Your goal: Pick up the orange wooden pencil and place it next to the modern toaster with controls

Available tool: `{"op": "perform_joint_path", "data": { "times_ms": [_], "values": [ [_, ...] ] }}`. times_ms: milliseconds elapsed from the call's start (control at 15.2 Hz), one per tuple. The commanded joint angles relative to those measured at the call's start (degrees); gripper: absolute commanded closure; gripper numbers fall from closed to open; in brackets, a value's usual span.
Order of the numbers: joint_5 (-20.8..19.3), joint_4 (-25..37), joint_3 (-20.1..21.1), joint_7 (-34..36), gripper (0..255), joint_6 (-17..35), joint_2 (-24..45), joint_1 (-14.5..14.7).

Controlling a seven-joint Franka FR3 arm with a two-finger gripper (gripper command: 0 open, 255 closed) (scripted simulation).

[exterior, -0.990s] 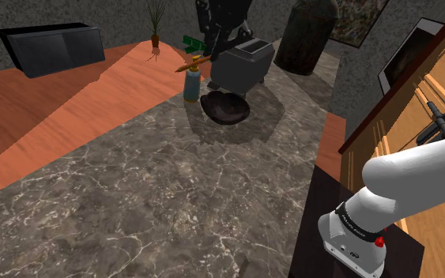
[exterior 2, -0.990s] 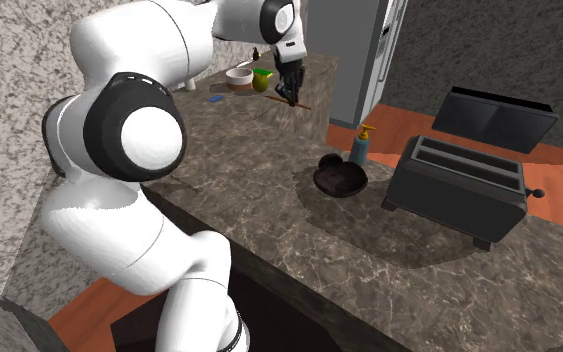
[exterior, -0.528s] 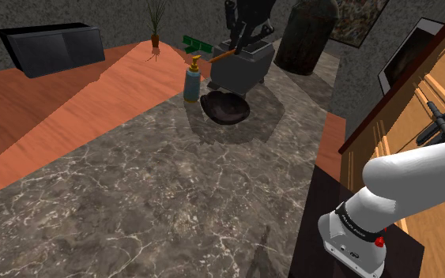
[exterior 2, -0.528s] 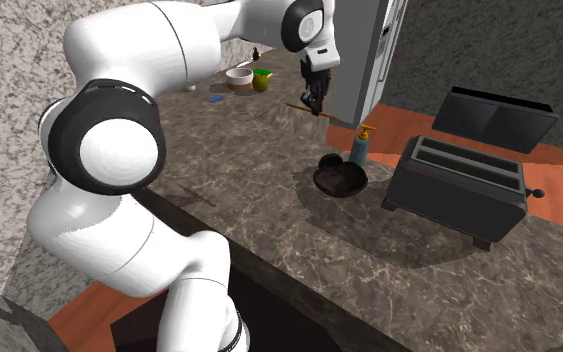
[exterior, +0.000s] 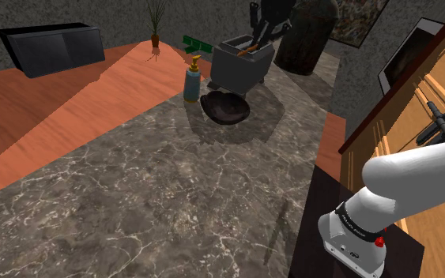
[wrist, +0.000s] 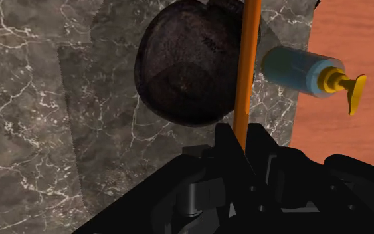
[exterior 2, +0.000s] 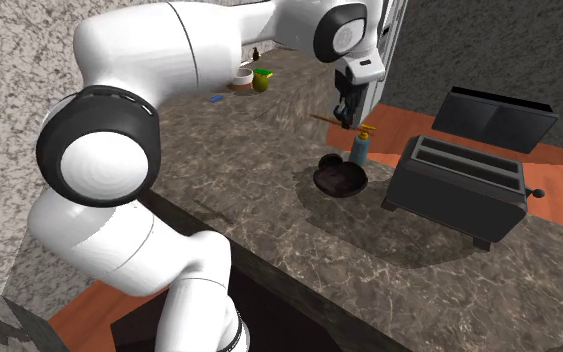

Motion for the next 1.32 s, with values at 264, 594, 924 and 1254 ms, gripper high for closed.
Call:
{"op": "perform_joint_path", "data": {
  "times_ms": [264, 594, 924, 1254],
  "values": [
    [-1.13, 0.05, -5.59, -7.83, 255, -0.04, 2.0, -2.39],
    [-2.69, 2.17, -9.18, -13.36, 255, -0.18, 5.48, -4.8],
    [-4.51, 5.99, -12.18, -18.29, 255, -0.64, 10.21, -7.26],
    [-6.5, 11.64, -14.65, -22.6, 255, -1.62, 16.11, -9.61]
  ]
}}
